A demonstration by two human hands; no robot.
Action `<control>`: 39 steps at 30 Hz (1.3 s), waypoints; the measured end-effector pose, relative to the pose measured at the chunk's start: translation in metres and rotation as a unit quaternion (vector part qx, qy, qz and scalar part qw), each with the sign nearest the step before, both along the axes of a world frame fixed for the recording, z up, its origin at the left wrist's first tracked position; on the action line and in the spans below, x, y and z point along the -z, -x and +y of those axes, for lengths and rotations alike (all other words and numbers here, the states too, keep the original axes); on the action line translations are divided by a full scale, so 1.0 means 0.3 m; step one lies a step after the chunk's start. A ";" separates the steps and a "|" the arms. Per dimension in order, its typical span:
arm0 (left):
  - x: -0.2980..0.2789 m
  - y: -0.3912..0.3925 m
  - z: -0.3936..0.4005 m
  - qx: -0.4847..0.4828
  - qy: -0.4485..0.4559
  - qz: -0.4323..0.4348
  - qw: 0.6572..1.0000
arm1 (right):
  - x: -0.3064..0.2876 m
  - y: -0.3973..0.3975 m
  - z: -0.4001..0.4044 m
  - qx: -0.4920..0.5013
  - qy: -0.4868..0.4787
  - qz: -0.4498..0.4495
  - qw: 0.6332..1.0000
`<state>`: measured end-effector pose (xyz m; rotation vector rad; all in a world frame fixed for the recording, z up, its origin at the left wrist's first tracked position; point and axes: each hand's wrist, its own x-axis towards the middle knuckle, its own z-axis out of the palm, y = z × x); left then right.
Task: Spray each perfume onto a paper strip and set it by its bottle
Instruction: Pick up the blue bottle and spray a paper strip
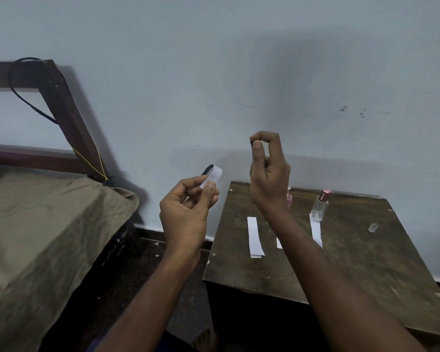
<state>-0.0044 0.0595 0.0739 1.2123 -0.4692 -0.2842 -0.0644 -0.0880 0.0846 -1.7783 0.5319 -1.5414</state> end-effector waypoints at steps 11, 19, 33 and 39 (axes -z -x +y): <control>-0.001 0.001 -0.010 0.017 -0.010 -0.021 1.000 | 0.004 0.001 0.012 -0.010 0.034 0.025 0.999; 0.005 -0.009 -0.006 0.011 -0.017 -0.018 1.000 | 0.009 0.018 -0.014 0.024 0.000 0.010 1.000; 0.038 -0.183 -0.044 0.104 -0.241 -0.111 0.958 | -0.005 0.302 -0.080 -0.014 -0.071 0.130 0.989; 0.043 -0.130 -0.064 0.061 -0.211 -0.137 0.966 | 0.018 0.520 -0.172 0.029 -0.165 0.228 0.959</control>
